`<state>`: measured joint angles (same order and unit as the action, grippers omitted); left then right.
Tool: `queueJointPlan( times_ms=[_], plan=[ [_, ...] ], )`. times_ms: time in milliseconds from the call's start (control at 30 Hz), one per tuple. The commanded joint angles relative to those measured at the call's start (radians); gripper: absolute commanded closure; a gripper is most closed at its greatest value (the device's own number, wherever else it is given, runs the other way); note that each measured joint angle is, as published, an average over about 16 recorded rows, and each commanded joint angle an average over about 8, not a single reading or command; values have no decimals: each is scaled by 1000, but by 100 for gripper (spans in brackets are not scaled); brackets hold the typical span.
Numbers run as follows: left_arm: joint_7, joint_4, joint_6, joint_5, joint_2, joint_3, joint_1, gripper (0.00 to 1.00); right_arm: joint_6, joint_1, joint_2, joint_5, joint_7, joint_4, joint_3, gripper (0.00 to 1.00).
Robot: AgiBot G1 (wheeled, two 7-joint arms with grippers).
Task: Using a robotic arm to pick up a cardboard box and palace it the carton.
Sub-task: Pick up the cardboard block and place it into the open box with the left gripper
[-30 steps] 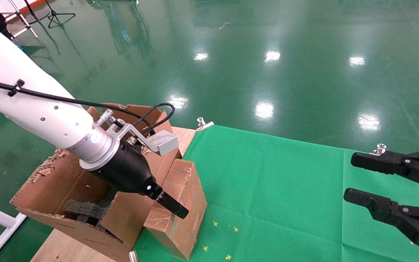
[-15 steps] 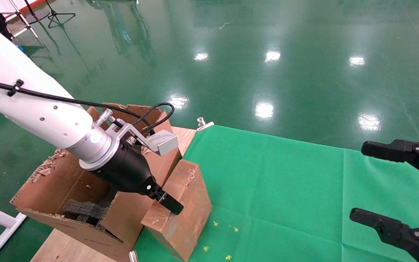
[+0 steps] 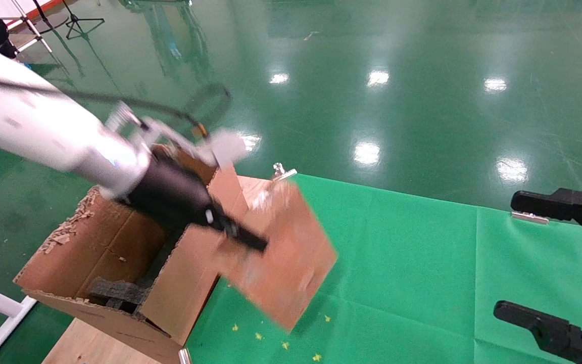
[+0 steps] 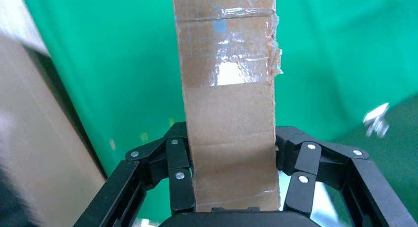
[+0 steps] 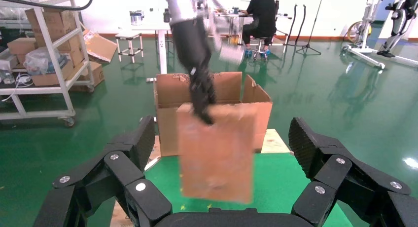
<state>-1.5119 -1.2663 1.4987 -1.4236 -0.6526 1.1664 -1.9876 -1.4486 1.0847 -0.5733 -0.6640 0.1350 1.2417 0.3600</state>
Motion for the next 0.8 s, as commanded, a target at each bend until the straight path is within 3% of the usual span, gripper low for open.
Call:
queueJointPlan(
  times_ms=[33,367,600,800],
  plan=[
    [19,13,-21,28,25,-30,-22,100,0,0,0,0,0,0,0,0],
    [212,228,17,-35,78,-108,-235,100,0,0,0,0,0,0,0,0],
    [346,354,58,-191,115,-76,-340,100,0,0,0,0,0,0,0,0],
    [458,446,68,-274,155,-28,-357,100,0,0,0,0,0,0,0,0]
  ],
)
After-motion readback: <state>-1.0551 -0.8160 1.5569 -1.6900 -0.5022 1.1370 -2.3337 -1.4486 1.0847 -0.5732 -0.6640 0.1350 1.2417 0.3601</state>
